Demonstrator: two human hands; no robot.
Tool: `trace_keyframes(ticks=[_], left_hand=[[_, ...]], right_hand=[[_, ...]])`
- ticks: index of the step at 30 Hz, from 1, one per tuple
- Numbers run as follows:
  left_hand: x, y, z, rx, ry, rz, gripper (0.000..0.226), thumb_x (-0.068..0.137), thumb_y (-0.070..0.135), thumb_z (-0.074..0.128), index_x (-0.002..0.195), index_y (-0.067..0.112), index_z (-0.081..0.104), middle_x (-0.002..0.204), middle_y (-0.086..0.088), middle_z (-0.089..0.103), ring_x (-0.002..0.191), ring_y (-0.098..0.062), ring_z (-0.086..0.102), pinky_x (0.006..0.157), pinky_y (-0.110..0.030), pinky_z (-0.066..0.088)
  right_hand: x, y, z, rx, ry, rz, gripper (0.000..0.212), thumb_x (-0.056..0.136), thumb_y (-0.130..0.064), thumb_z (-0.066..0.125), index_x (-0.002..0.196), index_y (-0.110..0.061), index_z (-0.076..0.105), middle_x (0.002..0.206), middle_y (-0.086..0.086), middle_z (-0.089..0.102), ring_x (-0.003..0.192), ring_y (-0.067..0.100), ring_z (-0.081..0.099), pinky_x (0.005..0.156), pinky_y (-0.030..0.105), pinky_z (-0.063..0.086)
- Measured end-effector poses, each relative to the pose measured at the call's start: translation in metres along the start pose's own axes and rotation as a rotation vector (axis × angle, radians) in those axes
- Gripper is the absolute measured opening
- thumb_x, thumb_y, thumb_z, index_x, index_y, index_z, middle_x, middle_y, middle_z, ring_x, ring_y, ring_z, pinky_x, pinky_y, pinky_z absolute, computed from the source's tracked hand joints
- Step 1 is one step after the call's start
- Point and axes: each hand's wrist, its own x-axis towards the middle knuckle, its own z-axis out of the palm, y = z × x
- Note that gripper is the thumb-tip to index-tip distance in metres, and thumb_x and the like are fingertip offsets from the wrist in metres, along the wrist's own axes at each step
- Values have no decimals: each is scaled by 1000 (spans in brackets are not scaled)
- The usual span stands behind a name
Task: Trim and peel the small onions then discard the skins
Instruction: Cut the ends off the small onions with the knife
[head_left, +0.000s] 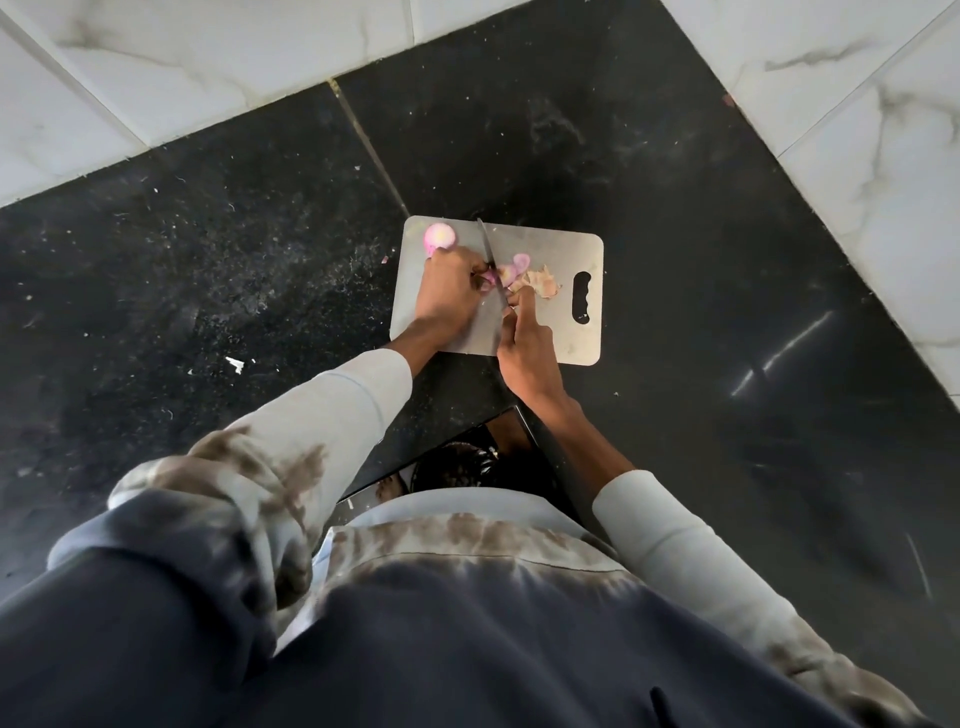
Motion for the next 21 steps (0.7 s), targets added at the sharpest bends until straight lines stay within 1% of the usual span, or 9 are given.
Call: trace_keyframes(ticks=[4,7,10,12,13,15,16,19,21], left_hand=[[1,1,0,27,-3,-4,10,95,8,75,101,8,82,104,-10,79,96,-26,73,88,-36,62],[-1,2,2,38,0,-15,7,93,8,74,95,9,80,99,-8,78,92,-26,73,87,-41,64],[-2,3,2,44,27,-35,10,92,7,72,88,13,79,93,-4,78,87,-23,72,83,-40,63],[-1,3,4,47,40,-37,13,91,6,72,88,16,80,92,-1,78,87,-20,72,84,-36,62],[-1,2,5,45,47,-33,13,91,6,73,90,16,81,93,0,79,88,-19,72,84,-33,61],[-1,2,8,49,55,-33,13,91,5,74,92,16,82,94,0,79,88,-19,72,84,-29,58],[-2,2,9,59,58,-28,13,91,4,73,91,15,81,93,-1,79,88,-20,72,83,-30,58],[-3,2,9,78,77,-4,14,89,1,71,88,14,77,92,-2,77,86,-22,71,82,-37,61],[-3,4,7,94,84,2,14,88,0,71,93,12,76,99,-6,77,90,-27,72,84,-38,60]], right_hand=[[8,-4,-3,41,-26,29,41,113,-15,39,154,-13,31,68,9,62,48,23,57,45,35,35],[18,-6,-2,62,-64,51,48,112,-15,38,158,-19,25,67,7,61,48,28,59,44,41,47],[21,-2,3,47,-71,67,53,111,-14,38,161,-19,20,70,8,63,49,29,60,44,39,47],[11,4,4,38,-45,50,47,111,-11,38,156,-16,26,71,9,63,47,24,57,43,36,40],[2,8,3,27,-32,35,39,111,-10,38,149,-13,33,69,7,62,45,20,55,42,33,37],[-17,13,0,0,-24,18,20,112,-9,38,132,-7,41,63,-1,54,41,11,50,39,22,31],[-25,15,-2,-20,-26,14,14,112,-9,38,126,-7,41,61,-5,50,41,8,47,39,18,29],[-41,17,-8,-69,-30,3,8,113,-13,38,120,-11,40,64,-6,49,46,6,47,45,16,29],[-46,15,-9,-100,-24,-2,9,113,-14,38,121,-12,41,68,-5,51,50,8,50,49,21,34]])
